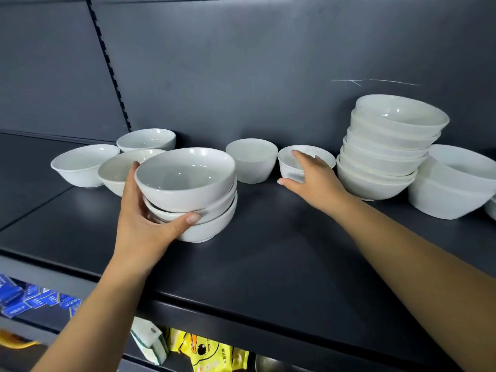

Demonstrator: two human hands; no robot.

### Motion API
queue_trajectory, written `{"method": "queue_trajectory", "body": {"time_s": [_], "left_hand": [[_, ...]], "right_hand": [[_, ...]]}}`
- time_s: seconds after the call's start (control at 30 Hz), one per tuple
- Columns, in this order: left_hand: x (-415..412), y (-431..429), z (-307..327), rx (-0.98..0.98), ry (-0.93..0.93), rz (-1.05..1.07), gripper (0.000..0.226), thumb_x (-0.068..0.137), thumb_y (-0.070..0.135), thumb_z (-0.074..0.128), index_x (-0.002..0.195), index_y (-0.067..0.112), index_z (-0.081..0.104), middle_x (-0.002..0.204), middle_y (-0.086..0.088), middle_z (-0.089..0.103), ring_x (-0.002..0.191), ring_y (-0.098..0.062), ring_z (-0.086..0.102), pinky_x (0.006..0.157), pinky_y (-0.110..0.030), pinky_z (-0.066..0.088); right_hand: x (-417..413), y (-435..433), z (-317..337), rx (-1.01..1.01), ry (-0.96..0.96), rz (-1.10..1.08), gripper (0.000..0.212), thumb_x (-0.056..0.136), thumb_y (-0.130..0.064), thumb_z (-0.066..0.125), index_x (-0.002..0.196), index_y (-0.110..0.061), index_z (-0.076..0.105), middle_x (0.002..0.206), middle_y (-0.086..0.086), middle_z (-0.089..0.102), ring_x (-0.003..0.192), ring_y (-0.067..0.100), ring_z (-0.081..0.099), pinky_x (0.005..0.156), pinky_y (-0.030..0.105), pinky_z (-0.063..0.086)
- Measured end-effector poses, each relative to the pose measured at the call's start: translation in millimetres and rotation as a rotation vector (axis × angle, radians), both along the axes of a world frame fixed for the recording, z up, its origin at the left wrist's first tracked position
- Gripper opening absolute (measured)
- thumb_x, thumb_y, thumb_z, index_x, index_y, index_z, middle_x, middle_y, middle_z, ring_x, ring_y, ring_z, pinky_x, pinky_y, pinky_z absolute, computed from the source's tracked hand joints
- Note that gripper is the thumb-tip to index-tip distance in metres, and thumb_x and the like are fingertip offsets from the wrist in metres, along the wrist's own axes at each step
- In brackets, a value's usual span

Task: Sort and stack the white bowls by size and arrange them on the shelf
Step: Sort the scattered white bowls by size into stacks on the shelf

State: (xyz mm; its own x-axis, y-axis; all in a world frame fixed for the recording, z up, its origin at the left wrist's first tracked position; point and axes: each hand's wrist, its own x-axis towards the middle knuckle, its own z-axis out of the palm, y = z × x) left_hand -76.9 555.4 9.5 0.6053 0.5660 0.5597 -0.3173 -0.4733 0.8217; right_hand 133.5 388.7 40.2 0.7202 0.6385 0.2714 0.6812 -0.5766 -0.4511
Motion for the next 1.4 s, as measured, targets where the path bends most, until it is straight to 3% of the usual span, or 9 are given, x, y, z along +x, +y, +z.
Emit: {"method": "queue_trajectory", "body": {"time_s": [0.1,0.3,0.53,0.63,0.8,0.97,1.1,1.27,1.4], "left_hand": [[0.6,1.0,-0.3,-0.005,-0.002,0.002,0.1,0.051,0.035,0.078,0.135,0.006,0.034,0.129,-0.003,0.054,0.12,-0.015,0.052,0.099,-0.026,0.043],[2.0,5.0,-2.0,0.0,-0.006,-0.047,0.098,0.052,0.034,0.076,0.136,0.008,0.032,0.127,0.003,0.053,0.118,-0.009,0.051,0.097,-0.02,0.043],[2.8,5.8,-3.4,-0.021,-0.008,-0.062,0.118,0.048,0.057,0.082,0.14,0.009,0.026,0.136,-0.005,0.047,0.125,-0.016,0.047,0.103,-0.029,0.041],[1.9,4.9,-3.7,-0.041,-0.007,-0.053,0.118,0.046,0.057,0.082,0.141,0.019,0.024,0.137,0.003,0.046,0.126,-0.01,0.045,0.105,-0.027,0.039],[3.0,6.0,-5.6,-0.043,0.008,-0.026,0.127,0.044,0.053,0.082,0.145,0.012,0.018,0.142,-0.003,0.042,0.129,-0.012,0.042,0.108,-0.034,0.036],[1.8,7.9,-7.0,-0.027,0.022,-0.026,0.12,0.047,0.042,0.081,0.145,0.011,0.018,0.142,-0.002,0.042,0.129,-0.011,0.042,0.108,-0.031,0.036],[2.0,9.3,-8.3,-0.011,0.03,-0.007,0.118,0.049,0.039,0.077,0.145,0.007,0.018,0.141,-0.001,0.043,0.129,-0.008,0.042,0.106,-0.025,0.037],[2.9,6.8,-5.6,0.018,0.022,-0.01,0.118,0.049,0.04,0.075,0.145,0.004,0.016,0.128,0.026,0.042,0.118,0.012,0.043,0.093,-0.004,0.035],[9.8,8.3,-6.9,0.018,0.007,0.014,0.12,0.049,0.044,0.079,0.142,0.0,0.017,0.139,-0.005,0.043,0.126,-0.009,0.043,0.101,-0.016,0.037]], "right_hand": [[5.4,-0.5,-3.8,-0.076,-0.088,-0.058,0.041,0.092,-0.026,0.054,0.13,-0.012,0.048,0.127,0.011,0.057,0.118,0.03,0.047,0.095,0.037,0.04],[-1.3,-16.3,6.5,0.08,0.051,-0.022,0.021,0.086,-0.015,0.062,0.106,-0.013,0.069,0.11,0.001,0.068,0.105,0.016,0.06,0.093,0.032,0.046],[-20.7,-47.6,17.5,-0.025,0.012,-0.019,0.017,0.078,-0.023,0.072,0.094,-0.016,0.073,0.093,-0.003,0.071,0.089,0.008,0.061,0.08,0.018,0.042],[-33.3,-52.3,22.1,-0.132,-0.027,0.017,0.016,0.078,-0.029,0.071,0.088,-0.017,0.073,0.091,-0.003,0.072,0.091,0.013,0.063,0.083,0.025,0.045],[-41.0,-44.2,44.9,-0.212,-0.029,0.077,0.038,0.075,-0.052,0.061,0.071,-0.015,0.069,0.063,0.004,0.065,0.061,0.017,0.054,0.065,0.03,0.043],[-12.6,19.0,63.1,-0.004,0.062,0.226,0.024,0.083,-0.029,0.066,0.103,-0.016,0.067,0.102,-0.005,0.065,0.097,0.01,0.061,0.088,0.027,0.044],[10.7,65.4,47.3,-0.293,0.059,0.252,0.05,0.085,-0.035,0.062,0.131,-0.017,0.05,0.136,0.0,0.048,0.123,0.019,0.046,0.097,0.027,0.036],[26.2,68.9,34.6,-0.189,0.157,0.217,0.029,0.083,-0.029,0.066,0.108,-0.013,0.068,0.112,0.002,0.064,0.095,0.017,0.054,0.077,0.025,0.039],[25.8,57.2,39.2,0.006,0.324,0.15,0.016,0.078,-0.025,0.072,0.088,-0.012,0.071,0.084,0.007,0.055,0.073,0.018,0.044,0.068,0.027,0.037]]}}
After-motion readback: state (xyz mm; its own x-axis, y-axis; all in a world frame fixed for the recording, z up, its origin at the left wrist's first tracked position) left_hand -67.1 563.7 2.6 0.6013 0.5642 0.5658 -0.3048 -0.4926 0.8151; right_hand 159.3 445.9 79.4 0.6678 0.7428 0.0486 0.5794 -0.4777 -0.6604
